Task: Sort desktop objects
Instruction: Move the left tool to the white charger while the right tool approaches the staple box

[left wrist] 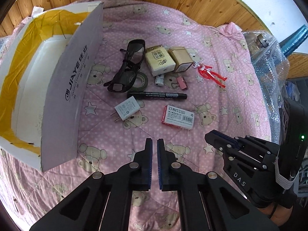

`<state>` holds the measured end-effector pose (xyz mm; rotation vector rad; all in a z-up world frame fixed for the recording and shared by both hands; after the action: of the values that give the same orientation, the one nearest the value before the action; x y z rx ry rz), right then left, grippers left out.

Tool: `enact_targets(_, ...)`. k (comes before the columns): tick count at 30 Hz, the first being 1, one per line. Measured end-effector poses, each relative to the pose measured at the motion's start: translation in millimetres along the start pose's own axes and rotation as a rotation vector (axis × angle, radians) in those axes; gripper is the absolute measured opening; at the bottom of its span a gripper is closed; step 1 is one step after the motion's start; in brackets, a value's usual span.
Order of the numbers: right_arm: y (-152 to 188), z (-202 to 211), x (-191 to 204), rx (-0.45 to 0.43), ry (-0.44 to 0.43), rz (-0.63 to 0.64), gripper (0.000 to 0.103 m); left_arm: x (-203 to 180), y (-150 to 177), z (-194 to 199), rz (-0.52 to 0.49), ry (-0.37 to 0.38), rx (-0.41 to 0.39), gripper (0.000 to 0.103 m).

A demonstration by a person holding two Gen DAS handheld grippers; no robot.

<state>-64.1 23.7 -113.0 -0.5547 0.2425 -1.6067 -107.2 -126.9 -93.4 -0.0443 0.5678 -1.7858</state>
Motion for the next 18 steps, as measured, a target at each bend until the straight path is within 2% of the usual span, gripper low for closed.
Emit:
enact_targets(1, -1, -3, -1, 0.005, 0.0, -0.005, 0.013, 0, -2, -3, -0.001, -0.005, 0.007, 0.005)
enact_targets(3, -3, -11, -4, 0.017, -0.004, -0.021, 0.03, 2, -5, -9, 0.01, 0.003, 0.032, 0.013)
enact_targets(4, -3, -15, -4, 0.027, -0.005, -0.024, 0.042, 3, -8, -11, 0.013, 0.003, 0.035, 0.019)
enact_targets(6, -2, -21, -6, 0.037, 0.002, -0.02, 0.048, 5, -12, -14, 0.02, -0.005, 0.029, 0.054)
enact_targets(7, -1, -26, -6, 0.051, 0.002, -0.015, 0.051, 7, -14, -15, 0.028, -0.003, 0.025, 0.057)
enact_targets(18, 1, -62, -14, 0.115, 0.023, -0.01, 0.058, 20, -26, -53, 0.059, 0.005, 0.092, 0.058)
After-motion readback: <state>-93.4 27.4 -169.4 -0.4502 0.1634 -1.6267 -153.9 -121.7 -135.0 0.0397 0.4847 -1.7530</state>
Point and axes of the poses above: each gripper's, at about its wrist camera, not at the fingertips, and z roughly against the way its jaws point, x to its left, y to its underside, the point moved 3 cm from there along -z, roughly the way its jaws point, and after that the axes turned 12 degrees about -x, right-handed, at the moved point
